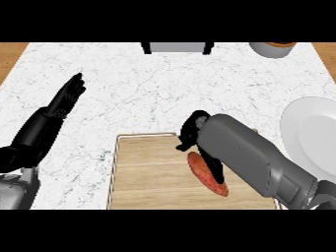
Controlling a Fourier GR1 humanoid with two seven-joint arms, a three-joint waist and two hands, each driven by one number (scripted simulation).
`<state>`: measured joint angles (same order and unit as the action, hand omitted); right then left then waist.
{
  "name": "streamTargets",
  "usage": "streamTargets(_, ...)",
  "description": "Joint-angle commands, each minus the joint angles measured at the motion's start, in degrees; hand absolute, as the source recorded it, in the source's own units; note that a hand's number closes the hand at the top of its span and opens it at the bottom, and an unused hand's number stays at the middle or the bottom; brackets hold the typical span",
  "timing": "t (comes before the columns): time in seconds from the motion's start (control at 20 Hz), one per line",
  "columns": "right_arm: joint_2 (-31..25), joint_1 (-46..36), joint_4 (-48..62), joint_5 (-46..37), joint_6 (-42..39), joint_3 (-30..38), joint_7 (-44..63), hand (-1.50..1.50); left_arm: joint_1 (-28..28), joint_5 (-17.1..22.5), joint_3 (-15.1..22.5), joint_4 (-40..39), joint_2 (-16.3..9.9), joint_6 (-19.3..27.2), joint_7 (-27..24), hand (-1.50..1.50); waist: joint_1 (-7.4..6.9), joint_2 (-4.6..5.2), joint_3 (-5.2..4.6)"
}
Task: Pick the sweet potato from the tray and place it in the plate
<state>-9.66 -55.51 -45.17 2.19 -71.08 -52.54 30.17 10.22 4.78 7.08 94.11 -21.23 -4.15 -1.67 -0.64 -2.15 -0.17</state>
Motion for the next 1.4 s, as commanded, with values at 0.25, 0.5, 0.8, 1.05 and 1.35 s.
streamTargets(0.25, -5.3, 9.2, -10.2, -2.9, -4.7, -2.6, -6.3, 1.5, 0.4, 0.2, -1.8, -1.5, -0.3, -1.4, -1.8, 0.0, 0.61, 2.38, 0.2)
streamTargets(0.5, -9.1, 16.4, -26.9, -14.2, 20.2, -1.9, -0.2, 1.5, -3.4, -0.2, -3.6, -0.3, -1.1, 0.5, -0.4, 0.0, 5.23, -0.02, 0.48)
streamTargets(0.8, -13.4, 14.8, -40.3, -24.5, 38.3, 3.4, 1.6, 1.5, -6.1, -0.2, -4.6, -2.1, -1.2, 1.4, 0.2, 0.0, 11.15, -3.16, 0.98)
streamTargets(1.05, -18.9, 20.2, -54.7, -31.8, 49.6, 4.5, 1.5, 1.5, -7.3, 0.7, -6.2, -1.9, -1.0, 2.2, 0.2, 0.0, 12.93, -2.59, 0.79)
streamTargets(1.35, -27.0, 30.9, -72.9, -37.9, 59.4, 5.9, 2.7, 1.5, -8.8, -0.3, -6.4, -0.2, -1.8, 2.4, -0.5, 0.0, 12.94, -1.64, 0.67)
